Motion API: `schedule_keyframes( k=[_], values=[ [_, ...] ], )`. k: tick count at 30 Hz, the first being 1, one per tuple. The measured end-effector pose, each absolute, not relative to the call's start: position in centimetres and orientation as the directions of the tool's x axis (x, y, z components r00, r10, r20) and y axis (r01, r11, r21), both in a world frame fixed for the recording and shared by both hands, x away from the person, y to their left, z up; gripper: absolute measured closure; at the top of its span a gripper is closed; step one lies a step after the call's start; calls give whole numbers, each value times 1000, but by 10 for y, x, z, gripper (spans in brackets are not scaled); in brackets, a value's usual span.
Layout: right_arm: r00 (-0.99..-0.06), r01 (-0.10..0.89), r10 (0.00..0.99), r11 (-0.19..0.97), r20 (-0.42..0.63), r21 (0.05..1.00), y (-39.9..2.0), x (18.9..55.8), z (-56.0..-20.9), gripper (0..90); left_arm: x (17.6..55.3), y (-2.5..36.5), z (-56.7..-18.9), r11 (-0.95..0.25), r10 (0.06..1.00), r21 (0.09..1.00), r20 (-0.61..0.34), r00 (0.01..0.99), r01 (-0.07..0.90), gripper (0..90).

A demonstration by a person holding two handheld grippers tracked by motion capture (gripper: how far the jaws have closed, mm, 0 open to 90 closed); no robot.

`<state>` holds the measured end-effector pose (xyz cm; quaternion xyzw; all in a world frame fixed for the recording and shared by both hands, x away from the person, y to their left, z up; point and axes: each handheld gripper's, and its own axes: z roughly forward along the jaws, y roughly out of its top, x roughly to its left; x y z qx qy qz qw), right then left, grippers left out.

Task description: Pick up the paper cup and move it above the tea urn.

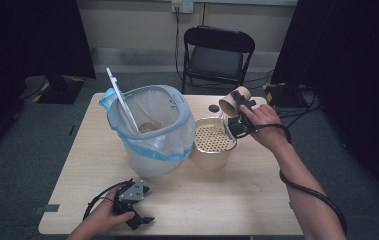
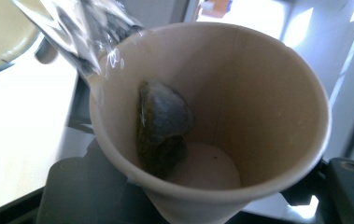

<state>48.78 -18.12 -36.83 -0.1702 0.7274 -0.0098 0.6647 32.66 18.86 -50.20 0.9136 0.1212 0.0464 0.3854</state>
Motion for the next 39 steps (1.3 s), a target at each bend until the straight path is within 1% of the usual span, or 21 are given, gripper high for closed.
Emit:
schedule_keyframes(
  k=[2,4,6,8,11,13,15,19,21,22,23,24,25,26,28,31,32,33,34,36,39],
  values=[
    [5,-233,-308,925,-951,-300,-180,486,-368,319,326,188,-503,-665,259,723,-11,966,187,1],
    [117,-214,-385,890,-915,-402,-178,483,-370,318,326,188,-503,-665,259,723,-11,966,187,0],
    [150,-216,-425,867,-893,-449,-176,481,-370,316,326,188,-503,-665,259,723,-11,966,187,1],
    [229,-187,-490,826,-841,-532,-173,478,-372,316,326,188,-503,-665,259,723,-11,966,187,0],
    [321,-162,-537,780,-780,-604,-171,474,-373,316,327,188,-503,-666,259,722,-11,966,187,0],
    [333,-157,-569,753,-752,-639,-169,473,-376,315,327,188,-503,-666,259,722,-11,966,187,0],
    [314,-177,-558,761,-769,-624,-168,474,-376,314,326,188,-503,-666,259,722,-12,966,187,0],
    [202,-220,-436,852,-877,-474,-170,476,-369,312,326,188,-503,-665,259,723,-11,966,187,0],
    [102,-257,-338,900,-936,-353,-173,479,-369,312,326,188,-503,-664,258,723,-16,966,190,0],
    [84,-254,-320,909,-944,-331,-174,479,-369,311,326,188,-503,-665,258,723,-15,966,189,0],
    [-3,-271,-273,926,-962,-262,-175,481,-367,311,326,188,-503,-668,258,720,-14,966,189,0],
    [-58,-271,-227,941,-972,-204,-176,481,-367,311,326,189,-502,-674,256,714,-13,966,188,0],
    [-80,-268,-199,948,-977,-171,-177,482,-368,311,326,188,-502,-673,256,716,-13,966,188,0],
    [-137,-266,-157,957,-978,-117,-178,484,-368,311,326,188,-502,-672,257,716,-13,966,189,0],
    [-207,-252,-88,967,-974,-34,-181,487,-367,310,326,188,-502,-673,258,715,-13,966,189,0],
    [-323,-215,67,966,-944,142,-188,492,-362,310,326,189,-502,-674,257,714,-13,966,188,0],
    [-371,-189,131,959,-919,212,-190,494,-361,310,326,188,-502,-673,257,715,-13,966,189,0],
    [-400,-164,184,949,-898,268,-192,495,-360,310,326,189,-502,-674,257,714,-13,966,189,0],
    [-421,-150,212,943,-882,298,-194,497,-359,310,326,189,-502,-674,257,714,-13,966,189,0],
    [-467,-118,295,913,-834,390,-200,500,-358,310,326,188,-502,-674,257,715,-13,966,189,0],
    [-525,-69,380,873,-762,483,-205,504,-357,308,326,189,-502,-677,258,711,-14,966,191,0]
  ],
)
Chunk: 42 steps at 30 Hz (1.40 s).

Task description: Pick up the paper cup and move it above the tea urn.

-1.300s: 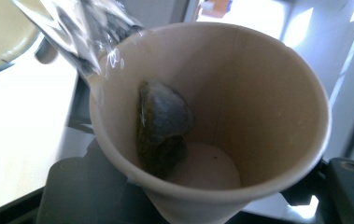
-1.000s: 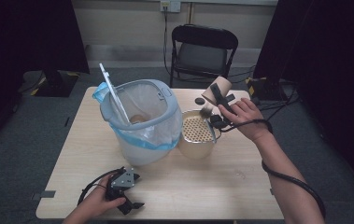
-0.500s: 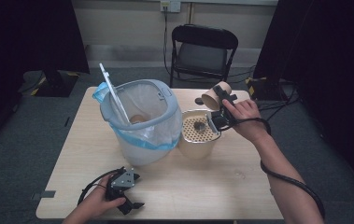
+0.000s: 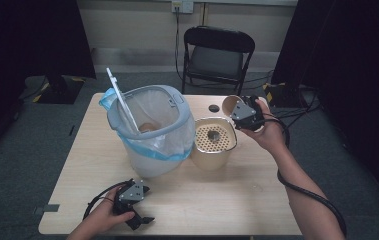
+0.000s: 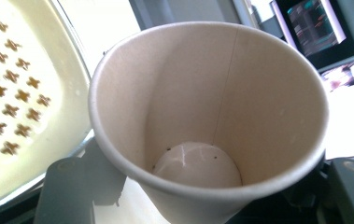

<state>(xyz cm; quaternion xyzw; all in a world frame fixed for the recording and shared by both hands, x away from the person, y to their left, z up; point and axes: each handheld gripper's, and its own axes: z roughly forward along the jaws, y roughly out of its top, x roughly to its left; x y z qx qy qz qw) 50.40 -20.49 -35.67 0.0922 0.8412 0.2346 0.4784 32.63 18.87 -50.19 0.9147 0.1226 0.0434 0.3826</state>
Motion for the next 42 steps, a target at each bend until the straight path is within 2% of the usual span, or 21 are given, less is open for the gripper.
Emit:
schedule_keyframes(
  k=[6,12,16,21,39,42],
  values=[
    [-603,25,507,783,-616,621,-212,511,-361,304,326,189,-502,-676,257,711,-14,966,191,0],
    [-649,95,558,733,-517,673,-215,516,-365,305,326,189,-502,-677,257,711,-14,966,190,0],
    [-653,89,537,755,-535,649,-213,516,-368,304,326,189,-502,-677,257,711,-14,966,191,0],
    [-649,97,554,740,-521,665,-213,516,-368,304,326,189,-502,-677,257,711,-14,966,191,0],
    [-646,161,617,686,-450,709,-223,518,-361,303,326,188,-502,-675,256,713,-12,967,188,0],
    [-651,185,638,660,-412,728,-227,518,-360,303,326,188,-502,-675,257,713,-12,966,188,0]
  ],
)
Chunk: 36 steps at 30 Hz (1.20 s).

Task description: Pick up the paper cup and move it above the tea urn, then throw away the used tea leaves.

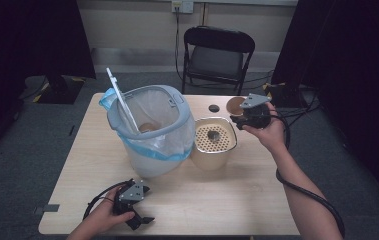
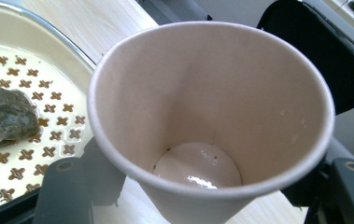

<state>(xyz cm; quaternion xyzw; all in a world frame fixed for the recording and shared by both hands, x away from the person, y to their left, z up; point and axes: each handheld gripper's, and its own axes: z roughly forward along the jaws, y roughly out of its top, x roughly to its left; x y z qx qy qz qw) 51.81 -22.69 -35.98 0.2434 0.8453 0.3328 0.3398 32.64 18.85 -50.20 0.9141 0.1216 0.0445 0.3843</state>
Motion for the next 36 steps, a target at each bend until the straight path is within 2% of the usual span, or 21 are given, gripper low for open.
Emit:
schedule_keyframes(
  k=[8,36],
  values=[
    [-647,210,671,614,-362,761,-231,517,-352,301,327,189,-502,-676,254,713,-11,967,186,0],
    [-709,270,667,556,-229,786,-219,509,-334,300,327,189,-502,-676,255,714,-8,967,184,0]
  ],
)
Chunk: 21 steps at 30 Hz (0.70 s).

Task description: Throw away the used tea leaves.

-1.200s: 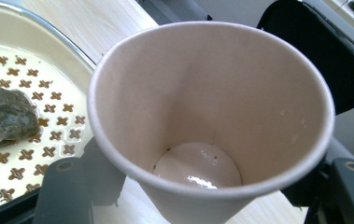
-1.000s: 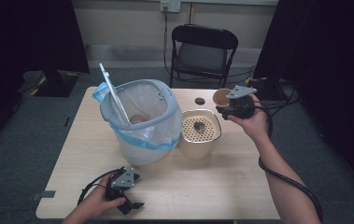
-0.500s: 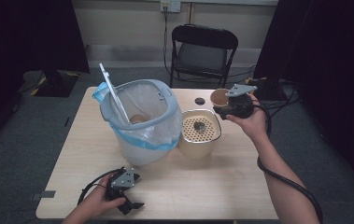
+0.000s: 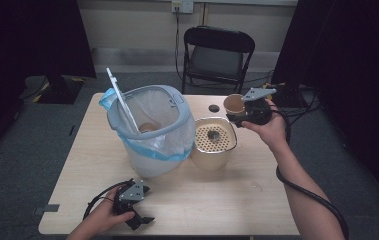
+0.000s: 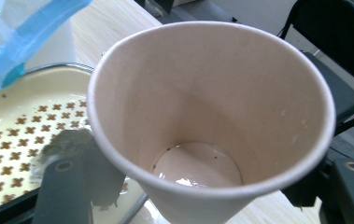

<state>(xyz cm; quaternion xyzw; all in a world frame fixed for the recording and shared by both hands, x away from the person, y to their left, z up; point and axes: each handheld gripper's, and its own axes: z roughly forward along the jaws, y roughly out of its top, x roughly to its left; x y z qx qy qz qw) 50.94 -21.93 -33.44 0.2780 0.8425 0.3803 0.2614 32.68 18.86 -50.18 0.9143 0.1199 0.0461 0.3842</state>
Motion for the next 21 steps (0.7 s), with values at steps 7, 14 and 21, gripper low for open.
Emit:
schedule_keyframes(
  k=[7,14,21],
  values=[
    [-727,268,653,555,-214,787,-213,509,-332,300,327,189,-502,-676,255,714,-8,967,184,0],
    [-740,265,641,556,-204,788,-209,508,-329,300,327,189,-502,-677,254,712,-9,967,185,0],
    [-748,258,632,558,-202,789,-204,508,-325,300,327,189,-502,-677,256,712,-9,967,185,0]
  ],
)
